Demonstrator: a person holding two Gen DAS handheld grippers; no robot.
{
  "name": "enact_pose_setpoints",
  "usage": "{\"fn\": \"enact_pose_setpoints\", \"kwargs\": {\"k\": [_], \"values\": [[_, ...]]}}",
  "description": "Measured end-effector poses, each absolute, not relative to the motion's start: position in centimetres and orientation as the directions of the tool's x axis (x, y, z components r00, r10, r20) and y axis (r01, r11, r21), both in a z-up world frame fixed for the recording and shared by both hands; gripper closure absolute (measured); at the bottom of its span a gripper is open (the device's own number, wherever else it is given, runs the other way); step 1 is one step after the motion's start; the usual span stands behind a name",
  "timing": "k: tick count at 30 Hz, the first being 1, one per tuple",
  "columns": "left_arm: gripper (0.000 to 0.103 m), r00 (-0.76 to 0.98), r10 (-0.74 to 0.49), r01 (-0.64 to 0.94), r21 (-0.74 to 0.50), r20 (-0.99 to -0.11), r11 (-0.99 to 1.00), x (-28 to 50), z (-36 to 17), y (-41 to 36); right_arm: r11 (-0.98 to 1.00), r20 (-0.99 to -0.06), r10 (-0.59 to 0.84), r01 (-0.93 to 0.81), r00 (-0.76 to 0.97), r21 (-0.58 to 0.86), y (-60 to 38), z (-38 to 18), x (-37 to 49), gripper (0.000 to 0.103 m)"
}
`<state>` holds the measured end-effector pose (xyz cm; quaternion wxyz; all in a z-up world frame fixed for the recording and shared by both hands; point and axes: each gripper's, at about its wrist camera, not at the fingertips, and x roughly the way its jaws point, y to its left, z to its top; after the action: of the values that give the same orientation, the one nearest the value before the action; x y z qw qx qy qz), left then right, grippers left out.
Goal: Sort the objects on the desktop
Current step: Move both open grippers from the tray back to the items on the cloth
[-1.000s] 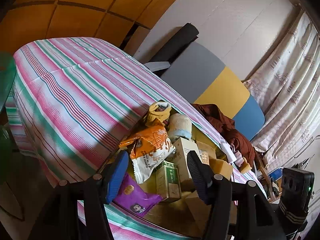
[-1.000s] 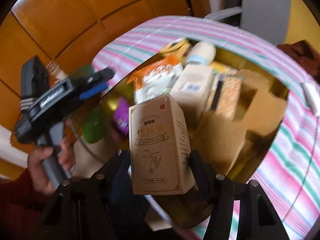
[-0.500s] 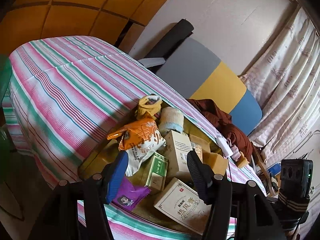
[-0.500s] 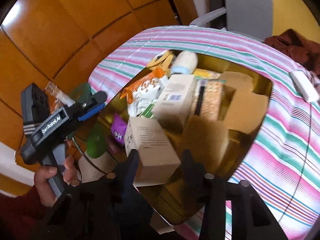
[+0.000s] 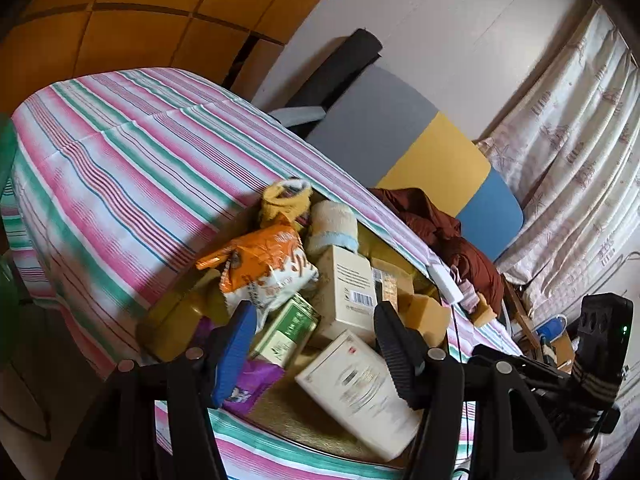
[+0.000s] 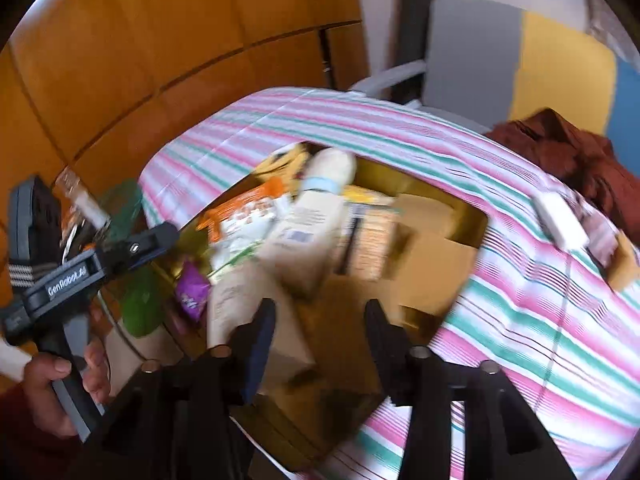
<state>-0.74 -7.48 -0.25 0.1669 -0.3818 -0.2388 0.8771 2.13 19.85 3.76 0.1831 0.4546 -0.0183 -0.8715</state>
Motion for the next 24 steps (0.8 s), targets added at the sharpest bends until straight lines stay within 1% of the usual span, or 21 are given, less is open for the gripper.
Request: {"fn": "enact_pose_setpoints", "kwargs": {"k": [2,5,6,9,10,12,14,15,19,24], "values": [[0.041,-0.648,0.476,-0.121,-0.537,-0.595,-0.835,-0.8,-0.2,-6.7,-0.937,-0.789,-0.328,0.282,-0.520,0.204,20.7,3.7,2.1,0.049],[0.041,-0.645,0.475,-0.128,-0.528,-0.599,-0.839,-0.9,0.0,-6.0,-0.950,-0.809,-0.243,0.300,-0.535,0.087,19.5,3.0,2.5,0.049],[0.041,-0.644,0.477,-0.129,-0.530,-0.598,-0.838,-1.0,0.2,-5.9,-0.947,-0.812,-0.234,0.313,-0.534,0.067,19.0,2.7,2.6,0.049],[0.041,-0.642,0.482,-0.143,-0.525,-0.596,-0.839,-0.9,0.6,-5.5,-0.929,-0.804,-0.285,0.357,-0.522,0.097,18.3,2.7,2.9,0.050],[0.041,-0.640,0.479,-0.146,-0.517,-0.600,-0.843,-0.9,0.7,-5.3,-0.931,-0.799,-0.283,0.352,-0.531,0.097,18.5,3.0,2.8,0.048],[0.041,-0.631,0.480,-0.155,-0.507,-0.610,-0.848,-1.0,0.7,-4.8,-0.940,-0.792,-0.275,0.326,-0.545,0.101,19.3,3.3,2.5,0.041],[0.041,-0.617,0.482,-0.155,-0.504,-0.623,-0.850,-1.1,0.5,-4.3,-0.953,-0.789,-0.263,0.279,-0.555,0.121,20.9,3.7,2.1,0.031],[0.041,-0.605,0.489,-0.158,-0.507,-0.629,-0.847,-1.3,0.3,-3.9,-0.958,-0.793,-0.253,0.255,-0.555,0.128,21.8,3.7,2.0,0.030],[0.041,-0.561,0.513,-0.181,-0.509,-0.650,-0.842,-1.5,0.1,-1.9,-0.980,-0.830,-0.188,0.157,-0.525,0.123,26.0,2.6,1.2,0.030],[0.040,-0.525,0.535,-0.273,-0.465,-0.662,-0.842,-1.6,1.1,2.2,-0.989,-0.894,-0.112,-0.036,-0.433,0.142,34.1,0.0,-0.4,0.030]]}}
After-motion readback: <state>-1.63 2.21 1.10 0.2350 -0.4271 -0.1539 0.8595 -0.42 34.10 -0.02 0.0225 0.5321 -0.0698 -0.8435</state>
